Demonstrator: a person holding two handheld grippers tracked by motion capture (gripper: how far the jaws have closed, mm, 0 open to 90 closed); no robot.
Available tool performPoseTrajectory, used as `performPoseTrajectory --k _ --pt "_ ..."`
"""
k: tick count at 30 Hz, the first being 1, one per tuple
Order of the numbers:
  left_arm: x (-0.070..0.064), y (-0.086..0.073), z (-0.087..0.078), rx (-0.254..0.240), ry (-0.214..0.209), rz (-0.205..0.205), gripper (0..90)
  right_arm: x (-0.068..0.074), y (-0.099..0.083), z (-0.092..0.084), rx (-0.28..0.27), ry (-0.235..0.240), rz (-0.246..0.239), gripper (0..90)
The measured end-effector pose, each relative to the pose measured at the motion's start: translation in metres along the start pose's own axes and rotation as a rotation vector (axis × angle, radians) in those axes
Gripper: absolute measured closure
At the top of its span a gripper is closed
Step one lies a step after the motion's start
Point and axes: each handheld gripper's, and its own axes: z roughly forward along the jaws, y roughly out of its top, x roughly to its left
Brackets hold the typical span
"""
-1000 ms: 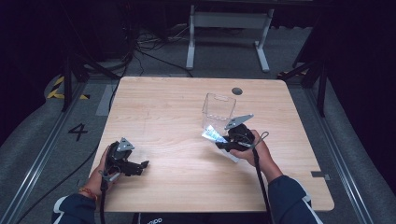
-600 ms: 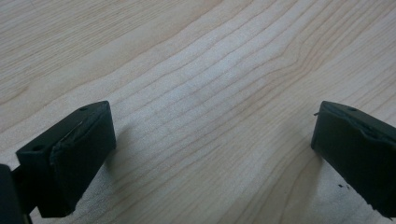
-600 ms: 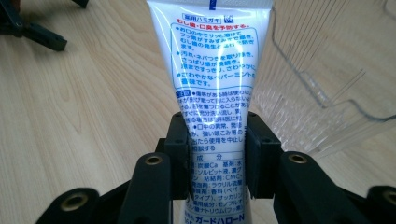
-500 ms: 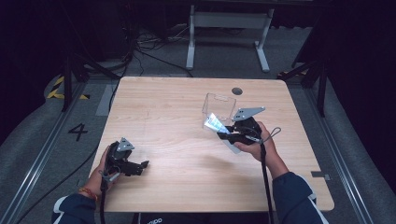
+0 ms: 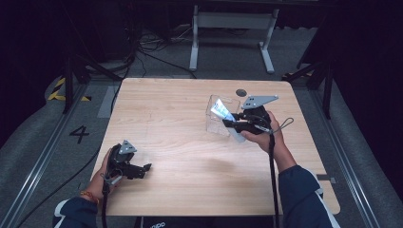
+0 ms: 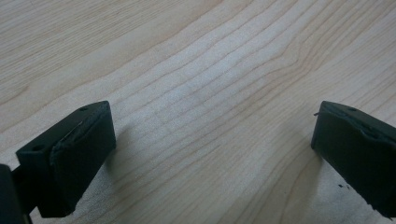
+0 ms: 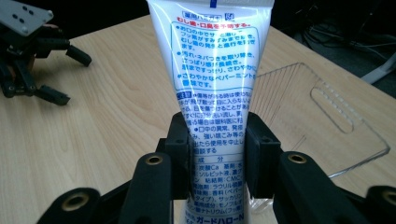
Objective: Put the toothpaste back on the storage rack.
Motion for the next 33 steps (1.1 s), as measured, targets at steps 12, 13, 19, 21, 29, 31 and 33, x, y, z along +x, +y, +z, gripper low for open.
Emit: performPoseTrajectory --k 12,13,19,21,29,31,33 --pt "0.001 0.000 0.000 0.000 -0.001 0.008 0.2 -0.016 0.018 0.009 -0.041 -0.025 -0.003 68.0" --pt "0.001 0.000 0.000 0.000 -0.001 0.008 0.2 -0.018 0.019 0.010 -0.047 -0.023 0.002 68.1" --pt "0.002 0.001 0.000 0.006 -0.005 0.017 0.2 -0.028 0.025 0.019 -0.058 -0.038 0.007 68.0" --pt "0.002 0.001 0.000 0.006 -0.006 0.017 0.2 -0.031 0.027 0.021 -0.062 -0.038 0.009 68.0" --pt "0.002 0.001 0.000 0.004 -0.007 0.015 0.2 -0.043 0.035 0.027 -0.099 -0.052 0.016 68.0" --pt "0.002 0.001 0.000 0.004 -0.007 0.015 0.2 -0.045 0.035 0.029 -0.097 -0.059 0.020 68.0" --pt "0.001 0.001 0.000 0.000 -0.005 0.015 0.2 -0.048 0.035 0.032 -0.100 -0.060 0.022 68.0"
